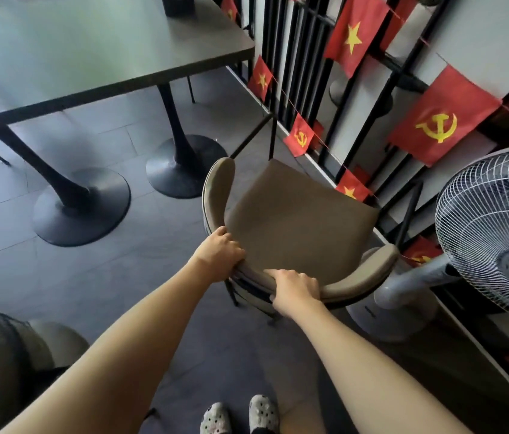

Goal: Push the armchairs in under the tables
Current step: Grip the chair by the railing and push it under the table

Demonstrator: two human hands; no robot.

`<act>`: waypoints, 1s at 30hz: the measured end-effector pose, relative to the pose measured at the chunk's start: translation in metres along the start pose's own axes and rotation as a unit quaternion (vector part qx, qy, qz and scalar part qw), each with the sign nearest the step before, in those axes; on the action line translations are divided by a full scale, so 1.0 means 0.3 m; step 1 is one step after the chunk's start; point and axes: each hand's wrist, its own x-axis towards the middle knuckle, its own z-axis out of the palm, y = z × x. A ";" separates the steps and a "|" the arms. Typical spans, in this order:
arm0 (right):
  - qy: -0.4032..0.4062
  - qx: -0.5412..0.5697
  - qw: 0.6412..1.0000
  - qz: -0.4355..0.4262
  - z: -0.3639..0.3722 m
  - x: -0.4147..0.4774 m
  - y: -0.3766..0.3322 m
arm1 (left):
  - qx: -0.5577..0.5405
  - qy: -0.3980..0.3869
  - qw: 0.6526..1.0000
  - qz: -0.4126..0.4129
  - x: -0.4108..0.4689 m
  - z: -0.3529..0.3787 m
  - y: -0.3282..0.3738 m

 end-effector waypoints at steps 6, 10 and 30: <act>-0.005 -0.009 1.000 -0.025 -0.011 -0.010 0.012 | 0.046 -0.012 0.999 0.026 0.006 -0.026 0.003; -0.006 -0.035 0.999 -0.033 -0.010 0.002 0.013 | 0.032 -0.010 0.999 0.013 -0.001 -0.040 0.010; 0.022 -0.196 0.970 -0.140 -0.167 0.192 0.083 | -0.083 -0.085 0.980 -0.158 0.029 -0.100 0.091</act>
